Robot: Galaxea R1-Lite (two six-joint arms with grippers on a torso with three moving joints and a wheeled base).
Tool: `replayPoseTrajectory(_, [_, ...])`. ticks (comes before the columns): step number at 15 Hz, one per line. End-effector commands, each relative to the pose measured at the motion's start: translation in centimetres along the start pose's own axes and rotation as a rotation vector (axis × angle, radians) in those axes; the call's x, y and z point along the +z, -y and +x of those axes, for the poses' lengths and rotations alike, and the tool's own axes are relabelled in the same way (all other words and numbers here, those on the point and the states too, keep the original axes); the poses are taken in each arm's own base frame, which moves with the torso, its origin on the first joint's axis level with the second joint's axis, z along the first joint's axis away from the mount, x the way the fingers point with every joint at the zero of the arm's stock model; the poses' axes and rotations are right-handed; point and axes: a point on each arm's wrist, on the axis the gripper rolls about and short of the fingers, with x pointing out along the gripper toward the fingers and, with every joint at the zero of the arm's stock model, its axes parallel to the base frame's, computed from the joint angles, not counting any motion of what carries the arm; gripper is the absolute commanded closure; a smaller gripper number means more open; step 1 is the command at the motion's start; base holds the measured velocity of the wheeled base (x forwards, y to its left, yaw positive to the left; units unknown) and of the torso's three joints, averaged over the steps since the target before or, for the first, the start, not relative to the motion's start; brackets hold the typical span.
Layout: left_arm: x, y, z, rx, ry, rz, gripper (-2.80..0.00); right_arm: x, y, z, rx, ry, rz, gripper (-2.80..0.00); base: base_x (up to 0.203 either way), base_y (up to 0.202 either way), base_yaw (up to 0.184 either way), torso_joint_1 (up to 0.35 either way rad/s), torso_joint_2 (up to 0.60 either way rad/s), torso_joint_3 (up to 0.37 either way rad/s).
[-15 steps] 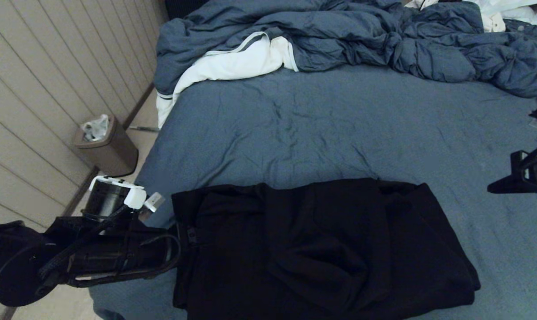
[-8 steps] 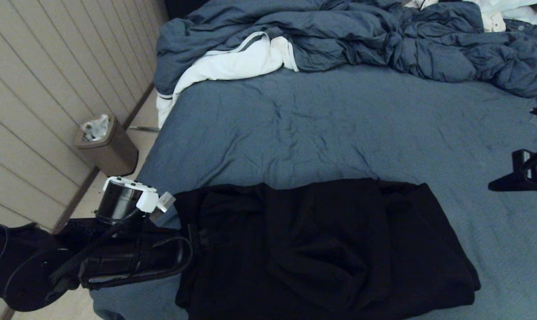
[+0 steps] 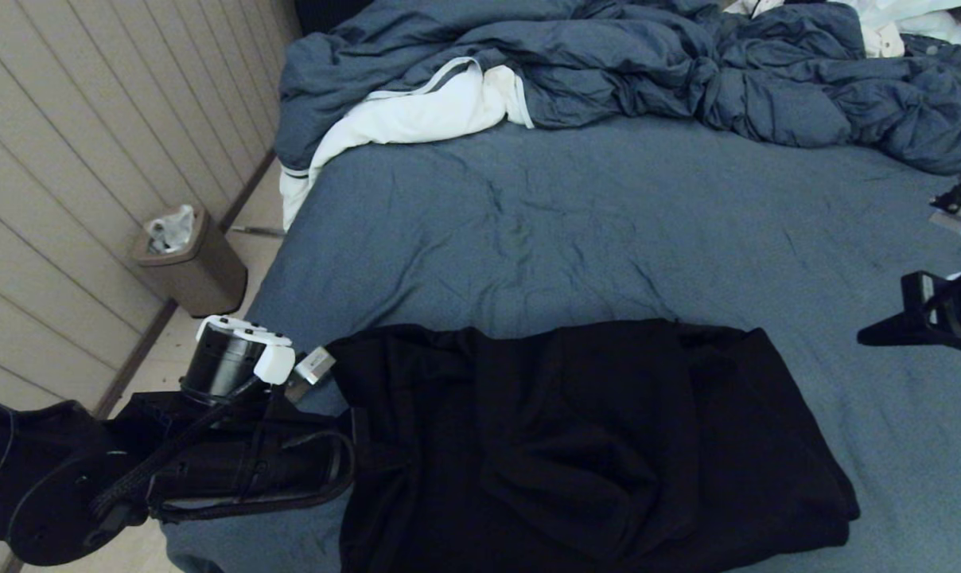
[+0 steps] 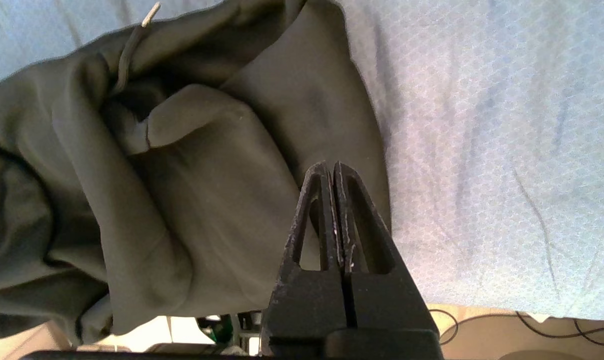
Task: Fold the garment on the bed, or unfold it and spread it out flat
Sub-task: Fold the black sweatshirt
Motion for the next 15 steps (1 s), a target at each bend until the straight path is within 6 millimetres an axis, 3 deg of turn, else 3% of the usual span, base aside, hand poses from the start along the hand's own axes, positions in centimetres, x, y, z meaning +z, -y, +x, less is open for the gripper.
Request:
replayPoseTrajectory(1, [0.1, 0.2, 0.0, -0.023, -0.014, -0.001, 0.0, -0.1, 0.0, 0.0, 0.001, -0.005, 0.002, 0.0, 0.0, 0.0, 0.0, 0.0, 0.0, 0.0])
replayPoseTrajectory(6, [1.1, 1.8, -0.6, -0.063, 0.015, 0.017, 0.0, -0.1, 0.0, -0.1, 0.001, -0.003, 0.002, 0.0, 0.0, 0.0, 0.0, 0.0, 0.0, 0.0])
replayPoseTrajectory(11, [3.9, 4.2, -3.7, -0.06, 0.09, 0.015, 0.0, -0.4, 0.1, 0.0, 0.001, -0.012, 0.005, 0.0, 0.0, 0.0, 0.0, 0.0, 0.0, 0.0])
replayPoseTrajectory(15, [5.0, 5.4, -4.8, -0.059, 0.105, 0.011, 0.0, -0.8, -0.1, 0.0, 0.007, -0.021, 0.003, 0.0, 0.0, 0.0, 0.0, 0.0, 0.0, 0.0])
